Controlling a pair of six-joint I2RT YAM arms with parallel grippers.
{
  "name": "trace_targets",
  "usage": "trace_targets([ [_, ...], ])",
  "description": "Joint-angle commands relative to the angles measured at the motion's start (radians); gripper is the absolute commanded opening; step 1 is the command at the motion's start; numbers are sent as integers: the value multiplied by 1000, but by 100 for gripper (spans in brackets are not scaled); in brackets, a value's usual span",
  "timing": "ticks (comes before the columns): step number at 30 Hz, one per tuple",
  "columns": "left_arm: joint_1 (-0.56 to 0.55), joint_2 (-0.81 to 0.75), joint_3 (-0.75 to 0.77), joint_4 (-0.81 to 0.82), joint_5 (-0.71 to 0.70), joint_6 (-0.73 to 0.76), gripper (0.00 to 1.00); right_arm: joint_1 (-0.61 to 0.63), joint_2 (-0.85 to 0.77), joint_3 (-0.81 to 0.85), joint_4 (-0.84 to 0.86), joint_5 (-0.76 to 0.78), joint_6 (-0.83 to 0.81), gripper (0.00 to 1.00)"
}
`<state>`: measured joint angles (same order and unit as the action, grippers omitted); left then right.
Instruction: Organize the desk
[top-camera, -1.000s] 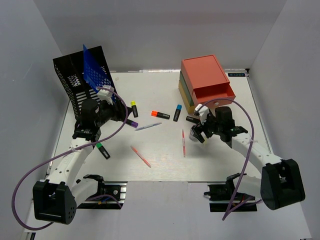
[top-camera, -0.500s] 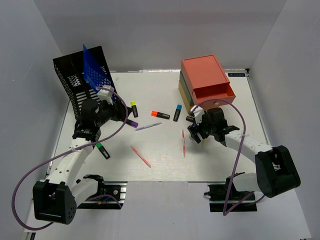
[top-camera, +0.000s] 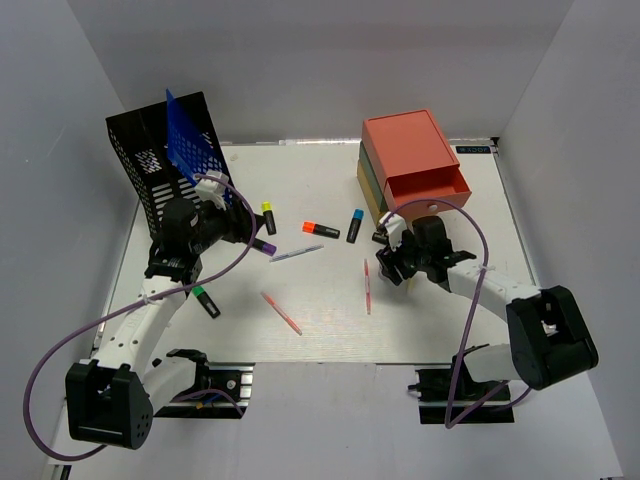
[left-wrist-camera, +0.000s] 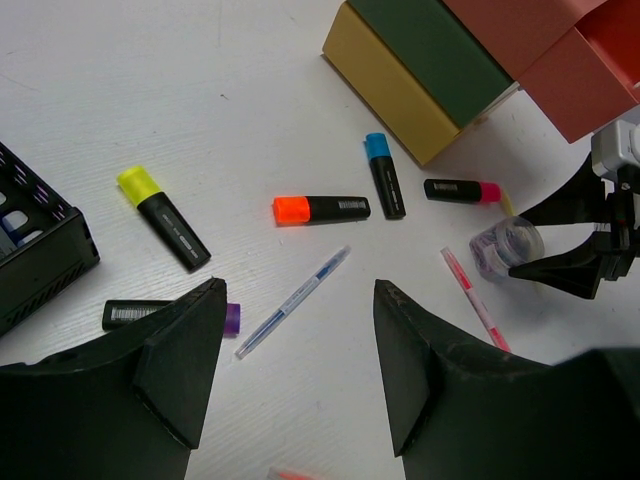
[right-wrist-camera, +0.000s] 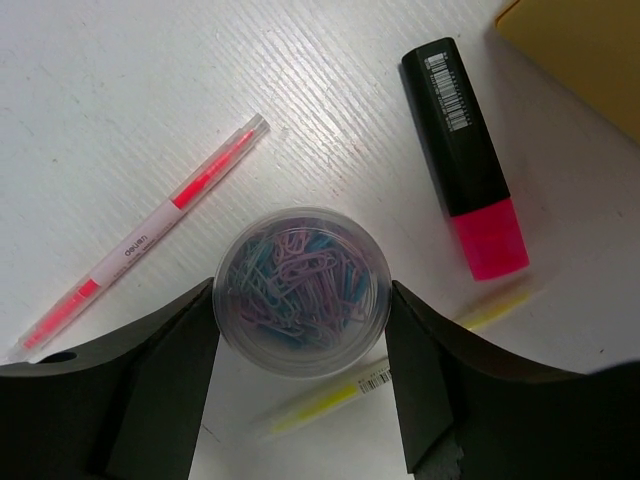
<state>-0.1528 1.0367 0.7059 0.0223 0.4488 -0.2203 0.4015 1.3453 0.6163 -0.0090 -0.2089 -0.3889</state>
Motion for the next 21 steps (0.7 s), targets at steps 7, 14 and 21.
trace_targets([
  [7,-2,-38,-11,19,44,18,70,-10,-199,74,-176,-60,-62,0],
  [14,-2,-44,-11,21,45,21,70,-18,-313,278,-492,-387,-209,0],
  [21,-2,-43,-16,19,45,29,70,-16,-302,490,-476,-511,-44,0],
])
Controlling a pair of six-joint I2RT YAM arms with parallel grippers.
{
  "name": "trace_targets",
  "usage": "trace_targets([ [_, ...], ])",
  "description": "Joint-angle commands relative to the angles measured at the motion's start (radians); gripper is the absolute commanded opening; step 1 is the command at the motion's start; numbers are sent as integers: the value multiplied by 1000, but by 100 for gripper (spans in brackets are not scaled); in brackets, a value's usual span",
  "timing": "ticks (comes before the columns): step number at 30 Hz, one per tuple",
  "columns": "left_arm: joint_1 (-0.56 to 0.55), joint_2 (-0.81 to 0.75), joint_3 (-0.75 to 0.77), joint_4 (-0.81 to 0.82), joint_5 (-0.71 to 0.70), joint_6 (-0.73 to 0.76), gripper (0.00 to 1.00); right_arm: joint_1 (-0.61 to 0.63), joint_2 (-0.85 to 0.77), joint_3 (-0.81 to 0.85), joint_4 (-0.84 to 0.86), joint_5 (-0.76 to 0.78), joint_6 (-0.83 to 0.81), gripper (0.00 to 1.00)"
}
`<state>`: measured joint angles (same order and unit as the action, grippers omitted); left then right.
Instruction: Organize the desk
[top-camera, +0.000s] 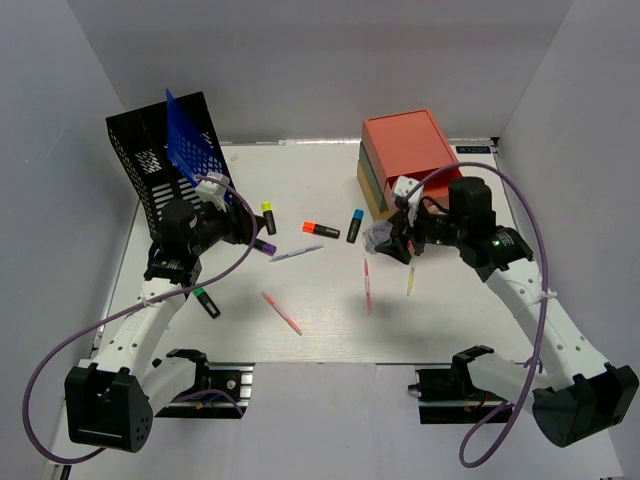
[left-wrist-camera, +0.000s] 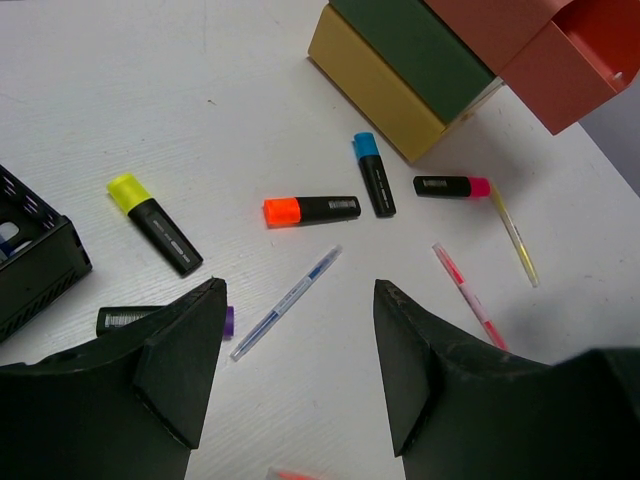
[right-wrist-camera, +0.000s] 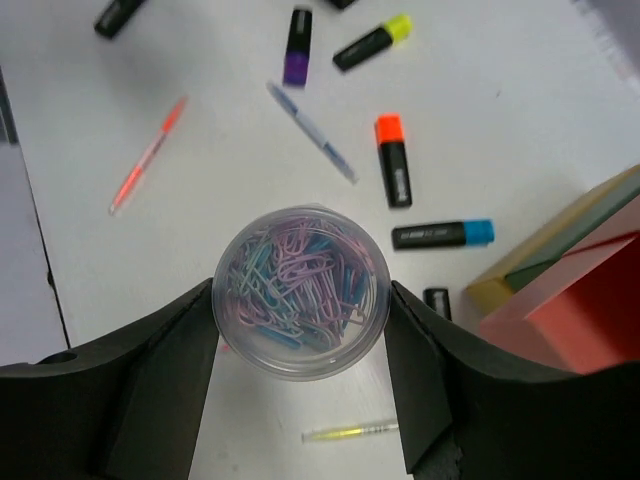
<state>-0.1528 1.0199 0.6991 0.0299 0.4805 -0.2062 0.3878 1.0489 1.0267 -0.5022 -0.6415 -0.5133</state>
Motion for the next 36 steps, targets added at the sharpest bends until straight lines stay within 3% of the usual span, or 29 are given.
trace_targets([
  [1,-2,-23,-7,10,15,14,70,-3,-4,94,96,-37,123,0],
  [5,-2,-21,-7,7,9,19,70,-13,75,211,169,311,291,0],
  [13,-2,-29,-7,10,18,18,70,-59,128,285,214,514,317,0],
  [21,-2,-30,-6,13,33,8,70,-116,218,326,171,589,303,0],
  [36,-2,-46,-6,18,46,2,70,-178,330,409,63,582,268,0],
])
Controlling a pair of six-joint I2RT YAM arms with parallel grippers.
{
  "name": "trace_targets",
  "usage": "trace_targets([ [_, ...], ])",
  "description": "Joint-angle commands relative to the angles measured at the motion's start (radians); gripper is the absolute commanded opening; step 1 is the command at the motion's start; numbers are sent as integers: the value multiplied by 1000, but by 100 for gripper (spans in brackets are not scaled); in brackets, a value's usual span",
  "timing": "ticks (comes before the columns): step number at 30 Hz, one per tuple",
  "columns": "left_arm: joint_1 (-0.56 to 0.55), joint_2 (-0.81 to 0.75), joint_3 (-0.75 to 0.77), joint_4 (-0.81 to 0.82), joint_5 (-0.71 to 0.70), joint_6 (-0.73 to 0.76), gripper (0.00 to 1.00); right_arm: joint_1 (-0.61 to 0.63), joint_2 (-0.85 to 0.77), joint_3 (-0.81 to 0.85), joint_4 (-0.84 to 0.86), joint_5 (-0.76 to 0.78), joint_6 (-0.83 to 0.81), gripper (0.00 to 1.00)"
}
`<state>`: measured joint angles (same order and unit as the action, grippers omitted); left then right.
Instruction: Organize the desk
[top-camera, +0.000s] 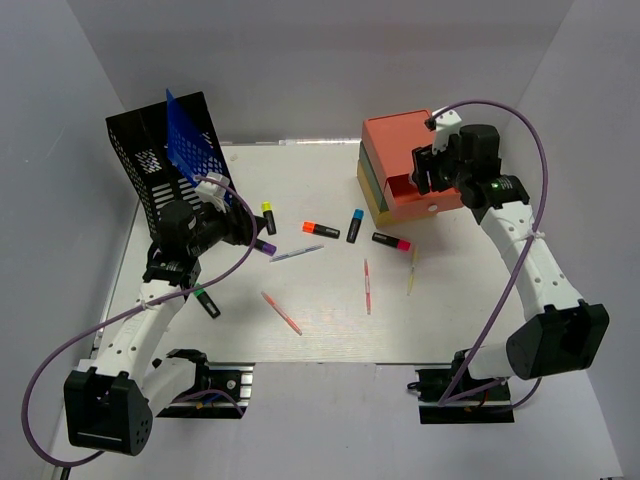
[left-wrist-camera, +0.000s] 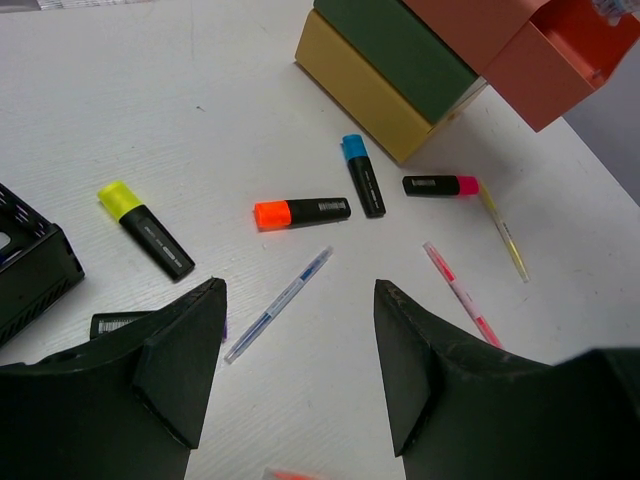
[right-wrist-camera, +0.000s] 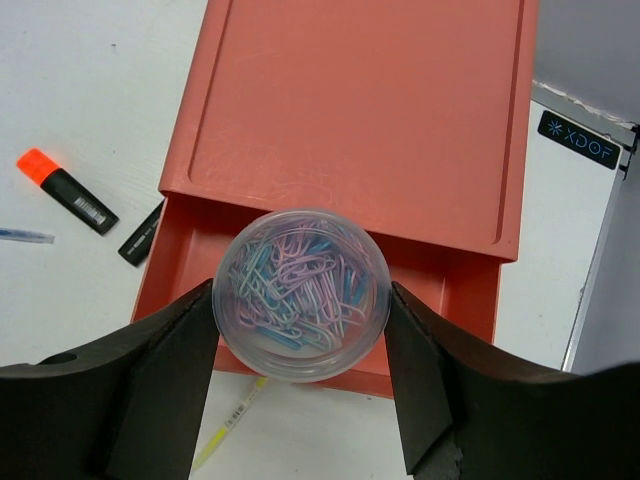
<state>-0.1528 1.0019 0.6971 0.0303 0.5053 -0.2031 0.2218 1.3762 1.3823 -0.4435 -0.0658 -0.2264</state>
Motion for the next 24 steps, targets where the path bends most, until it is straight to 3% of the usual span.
trace_targets([
  [1,-2,-31,-4,16,21,-1,71,-16,6,54,2,1,-19,0],
  [14,-2,-32,-4,16,27,-1,71,-30,23,31,-15,-26,-34,1],
  [19,-2,-34,-2,13,24,-2,71,-33,44,34,-23,-31,-37,30],
  [21,-2,-36,-2,11,21,-2,71,-35,47,29,-21,-29,-39,36],
  [24,-2,-37,-2,11,21,-2,71,-32,47,20,-14,-29,-37,55],
])
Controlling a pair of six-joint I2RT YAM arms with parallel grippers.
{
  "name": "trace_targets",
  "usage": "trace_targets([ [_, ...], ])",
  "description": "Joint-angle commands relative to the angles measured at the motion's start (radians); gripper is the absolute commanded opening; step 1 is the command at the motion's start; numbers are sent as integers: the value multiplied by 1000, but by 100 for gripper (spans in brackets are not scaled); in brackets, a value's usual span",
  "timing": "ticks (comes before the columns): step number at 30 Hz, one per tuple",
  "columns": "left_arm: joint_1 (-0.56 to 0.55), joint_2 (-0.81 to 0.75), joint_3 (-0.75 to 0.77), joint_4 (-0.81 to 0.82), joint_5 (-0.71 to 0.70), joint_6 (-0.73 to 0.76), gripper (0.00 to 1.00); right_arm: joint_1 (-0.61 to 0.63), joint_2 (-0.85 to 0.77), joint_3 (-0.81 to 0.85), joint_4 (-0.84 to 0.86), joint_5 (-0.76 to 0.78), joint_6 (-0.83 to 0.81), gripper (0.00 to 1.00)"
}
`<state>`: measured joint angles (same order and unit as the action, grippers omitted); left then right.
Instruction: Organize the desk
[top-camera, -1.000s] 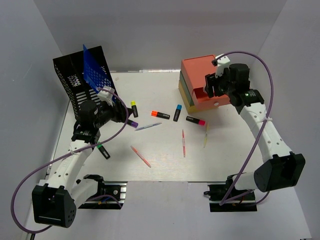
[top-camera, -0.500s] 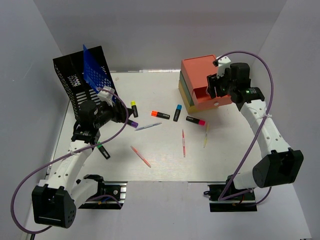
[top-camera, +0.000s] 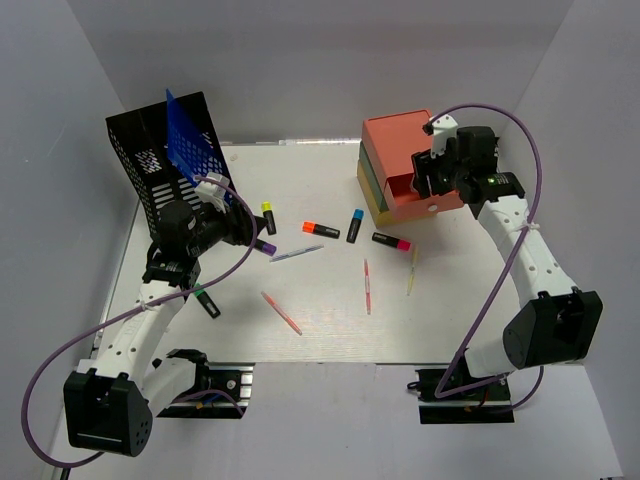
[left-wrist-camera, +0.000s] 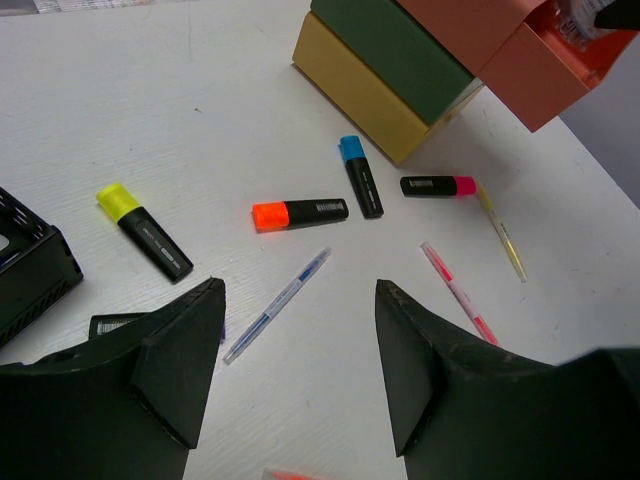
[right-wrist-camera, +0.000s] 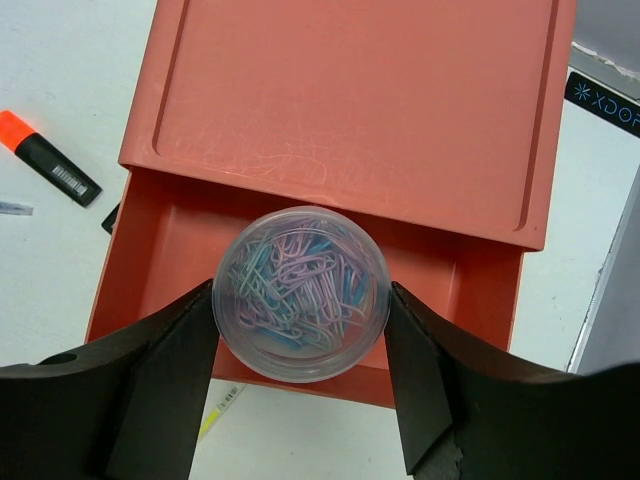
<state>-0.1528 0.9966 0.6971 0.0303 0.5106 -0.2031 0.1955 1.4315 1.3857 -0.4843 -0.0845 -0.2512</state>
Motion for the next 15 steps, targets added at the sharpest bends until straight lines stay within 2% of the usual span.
trace_targets([
  [1,-2,-32,-4,11,16,-1,71,-7,-8,16,30,-11,-13,61],
  [4,-2,-30,-2,13,16,-2,71,-7,-17,21,29,-14,-7,71],
  [6,-2,-30,-2,10,16,-1,71,-10,-43,24,29,-30,6,72],
  [9,-2,-29,-1,10,11,-1,71,-8,-95,6,53,-54,20,80],
  [15,-2,-26,-2,10,11,-1,71,-10,-134,3,56,-80,30,80],
])
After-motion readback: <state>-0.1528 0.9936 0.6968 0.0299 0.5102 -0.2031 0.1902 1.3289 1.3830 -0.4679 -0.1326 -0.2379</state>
